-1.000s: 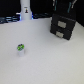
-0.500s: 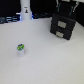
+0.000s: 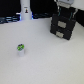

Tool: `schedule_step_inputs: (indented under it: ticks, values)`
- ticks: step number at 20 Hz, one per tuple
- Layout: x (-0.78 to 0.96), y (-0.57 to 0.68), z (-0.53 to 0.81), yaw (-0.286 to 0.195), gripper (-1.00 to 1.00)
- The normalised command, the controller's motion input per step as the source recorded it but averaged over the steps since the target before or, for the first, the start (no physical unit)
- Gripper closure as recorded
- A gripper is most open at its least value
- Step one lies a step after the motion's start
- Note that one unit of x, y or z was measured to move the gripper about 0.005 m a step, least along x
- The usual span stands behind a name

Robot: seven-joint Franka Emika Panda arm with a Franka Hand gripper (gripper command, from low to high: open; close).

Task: Open the kcup holder, insert the kcup into the holder, and close the kcup holder

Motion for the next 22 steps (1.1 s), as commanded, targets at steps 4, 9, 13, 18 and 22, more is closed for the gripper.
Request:
schedule_step_inputs:
  ticks: [4, 9, 13, 18, 22]
  values:
    - [-0.34, 0.07, -0.41, -0.006, -1.00]
    - [-0.40, 0.04, -0.46, -0.027, -1.00]
    - [-0.39, 0.00, -0.44, -0.038, -1.00]
    - [-0.27, 0.01, -0.19, -0.013, 1.00]
    - [-0.01, 0.00, -0.01, -0.002, 1.00]
